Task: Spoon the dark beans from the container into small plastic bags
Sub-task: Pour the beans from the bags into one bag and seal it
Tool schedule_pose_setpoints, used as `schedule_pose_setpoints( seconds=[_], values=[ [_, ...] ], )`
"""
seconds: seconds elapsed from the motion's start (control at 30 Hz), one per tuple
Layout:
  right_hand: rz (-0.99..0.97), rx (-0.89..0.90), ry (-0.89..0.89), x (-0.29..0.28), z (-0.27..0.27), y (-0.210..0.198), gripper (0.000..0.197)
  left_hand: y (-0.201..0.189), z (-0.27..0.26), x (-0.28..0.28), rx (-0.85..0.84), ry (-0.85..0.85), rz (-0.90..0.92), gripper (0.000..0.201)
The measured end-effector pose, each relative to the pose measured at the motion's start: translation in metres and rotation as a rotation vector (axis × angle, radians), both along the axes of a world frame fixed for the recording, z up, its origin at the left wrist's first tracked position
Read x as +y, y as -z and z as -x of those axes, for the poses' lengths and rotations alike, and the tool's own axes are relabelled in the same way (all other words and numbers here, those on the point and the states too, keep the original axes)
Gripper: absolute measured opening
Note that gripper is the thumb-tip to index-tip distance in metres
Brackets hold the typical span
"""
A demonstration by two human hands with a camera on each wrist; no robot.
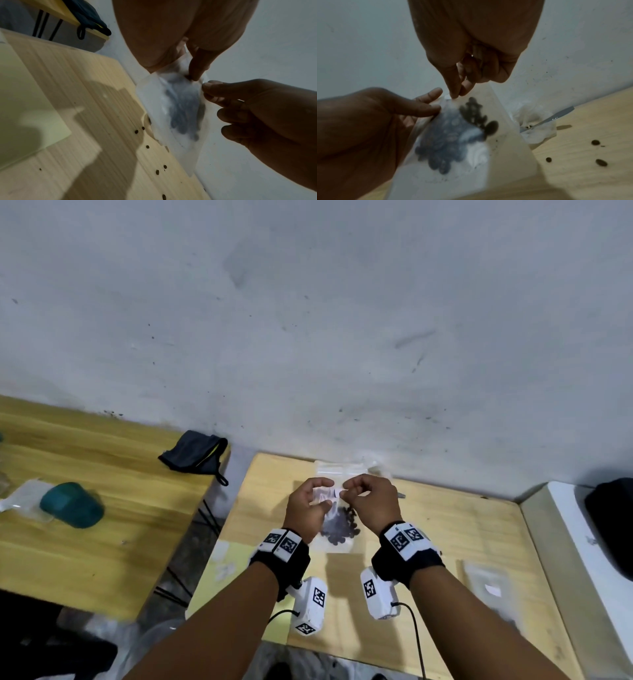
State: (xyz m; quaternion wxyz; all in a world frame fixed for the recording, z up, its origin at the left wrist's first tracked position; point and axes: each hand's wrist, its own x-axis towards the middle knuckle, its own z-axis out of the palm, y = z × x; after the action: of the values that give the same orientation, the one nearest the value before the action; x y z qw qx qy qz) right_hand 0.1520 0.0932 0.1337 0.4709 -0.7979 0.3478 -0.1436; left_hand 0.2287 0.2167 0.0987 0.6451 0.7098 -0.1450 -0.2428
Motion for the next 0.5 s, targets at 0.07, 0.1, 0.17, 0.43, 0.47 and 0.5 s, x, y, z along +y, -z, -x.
schedule_pose_setpoints(
  seconds=[0.07,0.1,0.17,0.43,0.47,0.5],
  values=[
    [0.022,0.035,0.028,0.0,0.004,-0.001,0.015,0.0,0.003,-0.004,0.02,0.005,0.004,0.043],
    [0.04,0.04,0.047,-0.001,0.007,-0.002,0.018,-0.001,0.004,-0.007,0.034,0.005,0.011,0.042],
    [0.102,0.026,0.099,-0.002,0.012,-0.003,0.03,-0.002,0.006,-0.011,0.083,-0.022,0.038,0.035],
    [-0.126,-0.09,0.139,-0.017,0.024,0.018,0.034,0.001,0.015,-0.02,0.026,-0.087,-0.005,0.013],
    [-0.12,-0.09,0.138,-0.018,0.025,0.019,0.033,0.001,0.016,-0.021,0.021,-0.088,-0.01,0.013],
    [-0.119,-0.088,0.132,-0.019,0.027,0.021,0.033,0.001,0.018,-0.022,0.025,-0.087,-0.01,0.014]
  ],
)
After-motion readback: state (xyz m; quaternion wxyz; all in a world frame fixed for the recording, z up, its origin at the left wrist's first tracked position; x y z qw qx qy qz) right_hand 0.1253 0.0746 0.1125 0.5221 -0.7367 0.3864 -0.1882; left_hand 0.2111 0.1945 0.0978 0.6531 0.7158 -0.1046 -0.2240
